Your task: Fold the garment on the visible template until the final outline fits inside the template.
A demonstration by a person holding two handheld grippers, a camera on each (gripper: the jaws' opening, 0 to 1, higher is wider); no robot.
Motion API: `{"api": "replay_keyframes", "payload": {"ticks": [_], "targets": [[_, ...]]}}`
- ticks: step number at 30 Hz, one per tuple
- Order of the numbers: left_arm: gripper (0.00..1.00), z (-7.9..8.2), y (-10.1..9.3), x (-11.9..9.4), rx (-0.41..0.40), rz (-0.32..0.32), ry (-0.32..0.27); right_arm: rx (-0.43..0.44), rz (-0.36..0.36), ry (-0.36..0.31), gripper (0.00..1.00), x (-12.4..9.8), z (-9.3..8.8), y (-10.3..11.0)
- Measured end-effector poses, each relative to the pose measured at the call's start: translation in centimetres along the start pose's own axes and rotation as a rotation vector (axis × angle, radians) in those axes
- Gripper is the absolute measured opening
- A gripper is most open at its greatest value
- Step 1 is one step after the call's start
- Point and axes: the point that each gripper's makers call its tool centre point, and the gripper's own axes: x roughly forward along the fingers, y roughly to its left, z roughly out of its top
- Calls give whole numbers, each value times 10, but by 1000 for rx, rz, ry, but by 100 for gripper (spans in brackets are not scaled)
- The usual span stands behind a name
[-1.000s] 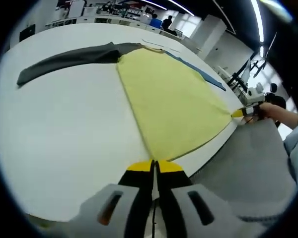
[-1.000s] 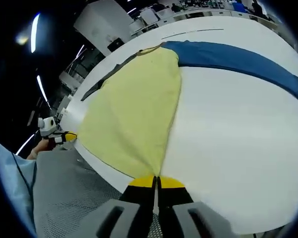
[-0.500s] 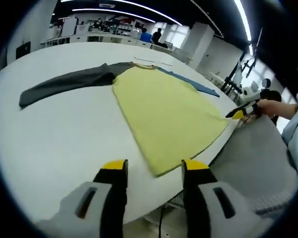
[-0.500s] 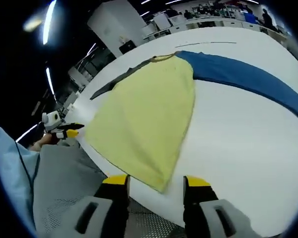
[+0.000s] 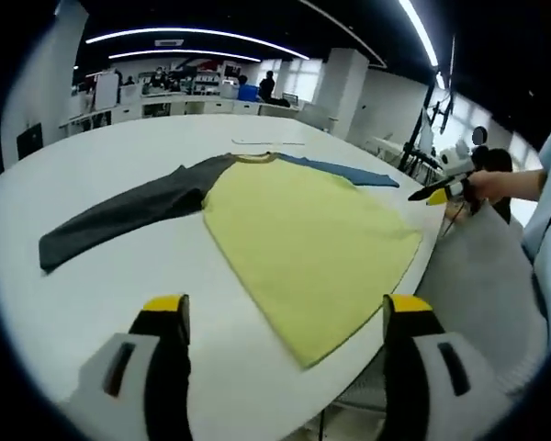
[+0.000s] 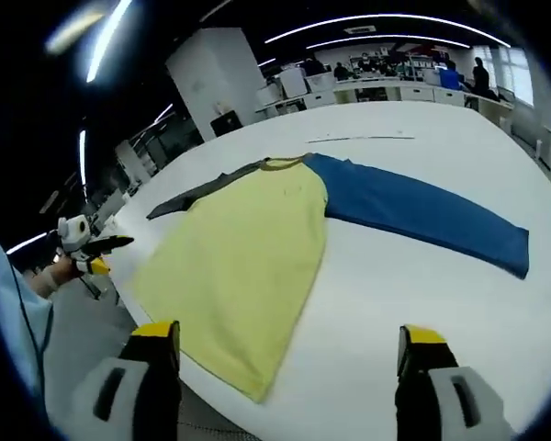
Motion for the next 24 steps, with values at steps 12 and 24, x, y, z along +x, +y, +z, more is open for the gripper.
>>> {"api": "replay_keyframes", "payload": {"ticks": [12,24], "targets": [[99,5,2,6,5,-24,-5,28,-41,-40,100,3,2,-11],[96,-6,4,10,-3,-27,30,75,-162,-102,91,-6,17,-67]]}}
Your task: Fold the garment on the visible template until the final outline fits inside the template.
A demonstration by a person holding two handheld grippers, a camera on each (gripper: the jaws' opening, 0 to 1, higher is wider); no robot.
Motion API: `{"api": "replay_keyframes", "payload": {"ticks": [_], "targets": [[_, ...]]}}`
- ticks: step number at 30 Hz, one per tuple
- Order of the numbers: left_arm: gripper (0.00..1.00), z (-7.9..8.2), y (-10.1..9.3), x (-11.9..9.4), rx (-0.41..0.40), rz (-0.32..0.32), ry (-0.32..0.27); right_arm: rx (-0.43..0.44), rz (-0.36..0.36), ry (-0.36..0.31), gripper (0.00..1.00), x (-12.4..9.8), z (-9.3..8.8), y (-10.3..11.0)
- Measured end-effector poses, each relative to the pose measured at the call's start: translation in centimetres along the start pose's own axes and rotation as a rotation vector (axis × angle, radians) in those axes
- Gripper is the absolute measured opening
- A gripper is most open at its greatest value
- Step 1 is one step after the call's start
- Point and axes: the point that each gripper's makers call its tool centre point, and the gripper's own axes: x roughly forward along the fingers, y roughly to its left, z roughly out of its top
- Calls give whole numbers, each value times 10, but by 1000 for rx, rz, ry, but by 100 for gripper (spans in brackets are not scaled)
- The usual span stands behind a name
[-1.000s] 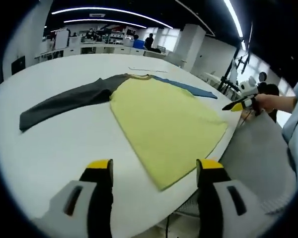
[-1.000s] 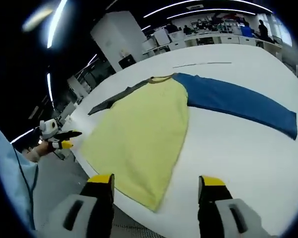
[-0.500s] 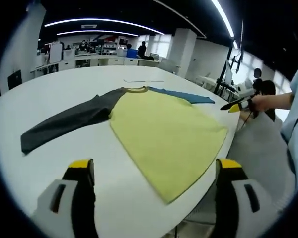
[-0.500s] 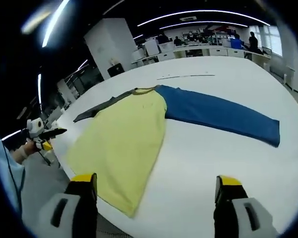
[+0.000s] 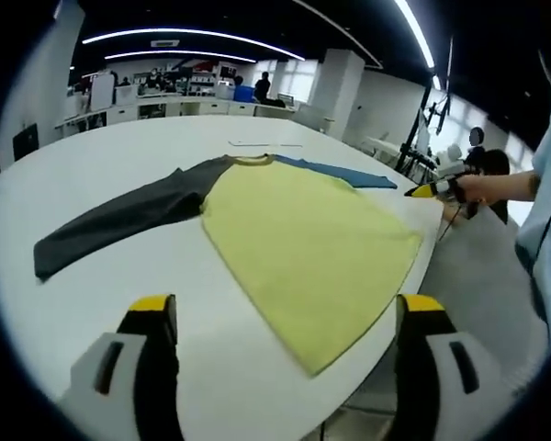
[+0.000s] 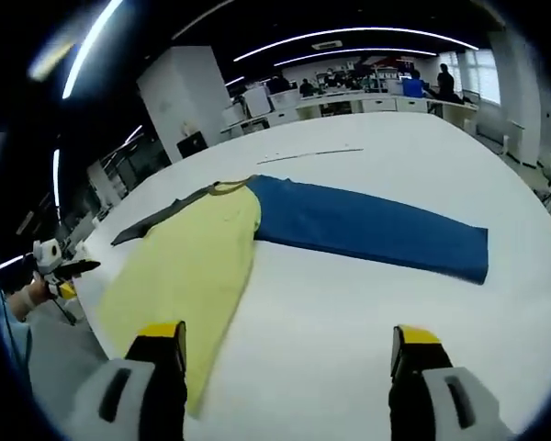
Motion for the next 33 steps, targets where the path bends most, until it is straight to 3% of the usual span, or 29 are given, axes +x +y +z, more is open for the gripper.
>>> {"api": "replay_keyframes", "payload": {"ticks": [4,10,16,24,26,29,33], "targets": [[94,-1,-1,0,-13,-1,-2,71,-102,-62,85,-5,17,-42],[91,-6,0,0,-28,10,-1,181,-283,-67,68,-14,24,-108],[90,-12,-1,1,-58,16,9,290,-371,-107,43,-12,25,-144],[88,-14,-5,1,-92,25,-3,342,-443,-111,26,-6,21,-165],[87,-15,-5,1,-99,28,1,314,-474,-95,24,-6,20,-170],[87,-17,-6,1,-102,31,5,341,-476,-112,21,-6,23,-168],[87,-20,-7,3,-109,29,12,304,-482,-57,15,-2,20,-164]]}}
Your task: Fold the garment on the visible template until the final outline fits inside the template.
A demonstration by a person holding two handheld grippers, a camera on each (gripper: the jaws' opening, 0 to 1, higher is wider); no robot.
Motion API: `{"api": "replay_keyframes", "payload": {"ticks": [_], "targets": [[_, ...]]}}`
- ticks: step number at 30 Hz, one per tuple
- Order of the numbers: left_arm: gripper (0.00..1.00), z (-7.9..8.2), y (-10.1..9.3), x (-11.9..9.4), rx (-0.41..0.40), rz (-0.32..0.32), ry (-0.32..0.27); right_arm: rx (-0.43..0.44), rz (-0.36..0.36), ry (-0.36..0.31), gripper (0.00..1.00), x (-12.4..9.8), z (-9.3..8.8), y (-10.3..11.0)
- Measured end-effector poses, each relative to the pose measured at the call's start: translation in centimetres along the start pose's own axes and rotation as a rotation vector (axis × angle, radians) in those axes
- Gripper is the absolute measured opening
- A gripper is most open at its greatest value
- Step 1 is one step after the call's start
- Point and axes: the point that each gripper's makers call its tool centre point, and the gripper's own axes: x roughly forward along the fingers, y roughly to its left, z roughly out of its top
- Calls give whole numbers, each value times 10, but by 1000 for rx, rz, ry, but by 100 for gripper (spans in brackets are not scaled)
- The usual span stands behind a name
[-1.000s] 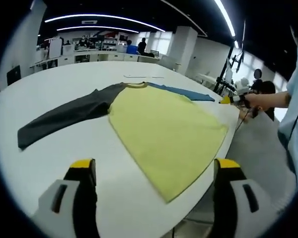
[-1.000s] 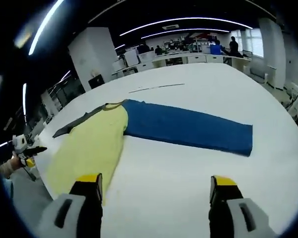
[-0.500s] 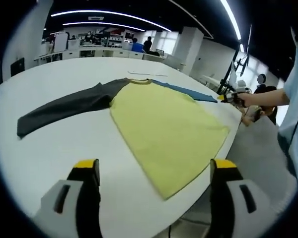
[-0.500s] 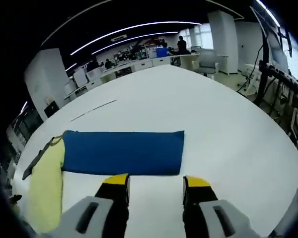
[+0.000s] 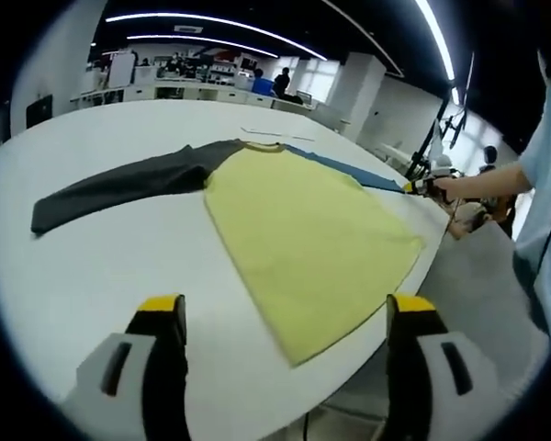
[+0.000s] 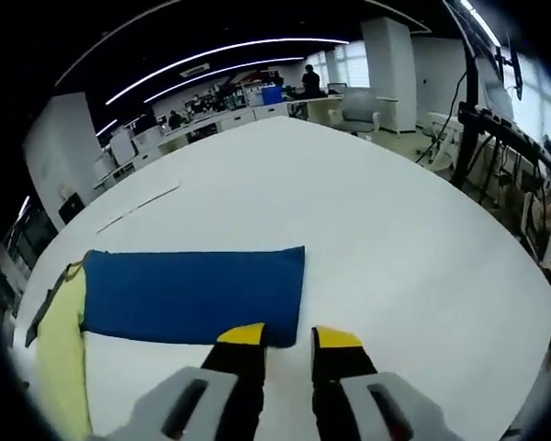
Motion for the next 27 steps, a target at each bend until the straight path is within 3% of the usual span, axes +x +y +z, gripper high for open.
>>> {"api": "replay_keyframes", "payload": {"ticks": [6,11,13,19,22,27], "targets": [[87,1,-1,1,-3,1,-5,-40,2,-6,10,3,6,-5],[87,-1,-1,2,-10,1,-8,-91,11,17,0,6,7,-4],[87,-2,-2,2,-12,0,-7,-134,9,5,0,5,12,-5],[87,0,-1,2,-23,11,-27,-155,38,-36,0,-1,33,1],[86,3,-2,2,-26,11,-41,-140,146,-109,0,-5,58,25],[87,8,-3,3,-18,8,-60,-132,253,-168,0,-15,87,68]]}}
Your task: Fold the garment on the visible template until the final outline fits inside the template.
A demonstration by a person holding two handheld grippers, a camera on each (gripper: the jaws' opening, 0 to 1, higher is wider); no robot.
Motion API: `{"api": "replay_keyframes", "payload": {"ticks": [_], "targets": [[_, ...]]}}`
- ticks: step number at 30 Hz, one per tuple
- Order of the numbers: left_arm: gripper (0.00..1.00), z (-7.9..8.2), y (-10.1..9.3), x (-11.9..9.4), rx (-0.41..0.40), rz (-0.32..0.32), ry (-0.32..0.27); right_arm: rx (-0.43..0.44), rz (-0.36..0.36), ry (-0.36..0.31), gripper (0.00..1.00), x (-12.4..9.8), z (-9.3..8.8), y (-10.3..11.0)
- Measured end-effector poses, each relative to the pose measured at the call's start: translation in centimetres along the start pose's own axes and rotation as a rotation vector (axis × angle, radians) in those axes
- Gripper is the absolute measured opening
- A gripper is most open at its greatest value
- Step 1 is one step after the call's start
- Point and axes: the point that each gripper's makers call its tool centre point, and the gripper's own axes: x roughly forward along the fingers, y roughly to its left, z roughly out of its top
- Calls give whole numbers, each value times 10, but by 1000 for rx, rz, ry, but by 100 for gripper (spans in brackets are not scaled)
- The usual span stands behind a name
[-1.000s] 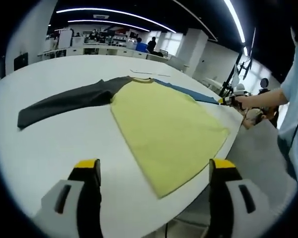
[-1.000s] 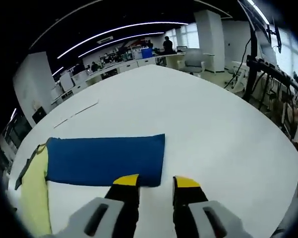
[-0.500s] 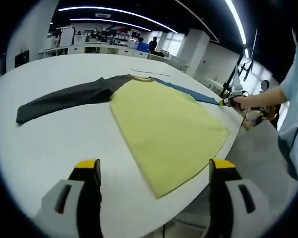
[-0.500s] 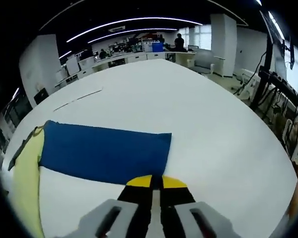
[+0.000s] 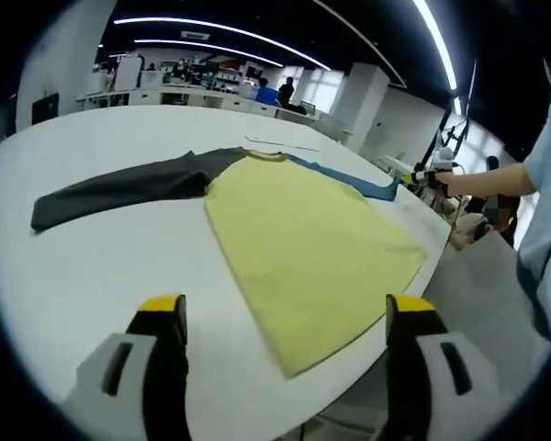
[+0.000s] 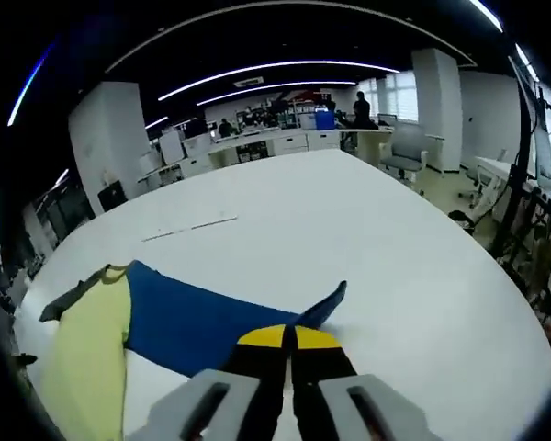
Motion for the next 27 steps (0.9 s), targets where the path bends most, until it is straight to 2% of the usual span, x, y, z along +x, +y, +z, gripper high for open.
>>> {"api": "replay_keyframes", "payload": {"ticks": [5,6,8,12,21,27], "targets": [[87,0,2,-1,42,5,19,-16,139,-45,0,8,23,50],[87,0,3,-1,50,8,20,-8,193,-58,0,10,28,67],[87,2,3,-2,61,9,23,-7,264,-64,0,14,34,92],[87,4,4,-4,67,12,14,-32,356,-63,0,19,38,133],[87,-2,9,-11,97,34,38,-77,512,-24,0,39,38,213],[87,1,13,-16,92,47,34,-98,589,0,0,47,36,254]]}}
